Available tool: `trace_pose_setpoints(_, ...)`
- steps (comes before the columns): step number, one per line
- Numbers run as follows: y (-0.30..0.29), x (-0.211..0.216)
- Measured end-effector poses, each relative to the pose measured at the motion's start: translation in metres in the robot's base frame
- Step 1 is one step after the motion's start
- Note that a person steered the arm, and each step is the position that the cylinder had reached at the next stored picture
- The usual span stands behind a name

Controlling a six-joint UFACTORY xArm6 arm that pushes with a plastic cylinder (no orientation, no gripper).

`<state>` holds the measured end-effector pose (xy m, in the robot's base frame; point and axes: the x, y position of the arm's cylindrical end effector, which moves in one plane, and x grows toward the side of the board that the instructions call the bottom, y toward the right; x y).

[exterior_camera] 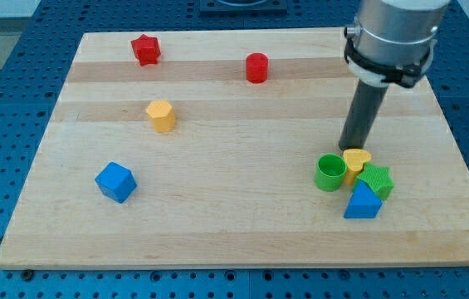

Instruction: Move the red circle and yellow hexagon towards green circle

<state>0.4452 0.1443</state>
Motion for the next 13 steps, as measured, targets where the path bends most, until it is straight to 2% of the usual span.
trace_pose_setpoints(1,-0.014,-0.064)
trace_pose_setpoints(3,-0.029,-0.164)
trace_pose_setpoints(4,-0.078,-0.204)
trace_pose_setpoints(5,-0.134,-0.188)
trace_pose_setpoints(6,-0.133,-0.118)
trace_pose_setpoints(7,-0.093,-0.056)
trace_pose_setpoints(10,-0.074,0.03)
trace_pose_setpoints(11,-0.08,0.02)
trace_pose_setpoints(12,-0.138,-0.014)
trace_pose_setpoints(13,-0.152,-0.02)
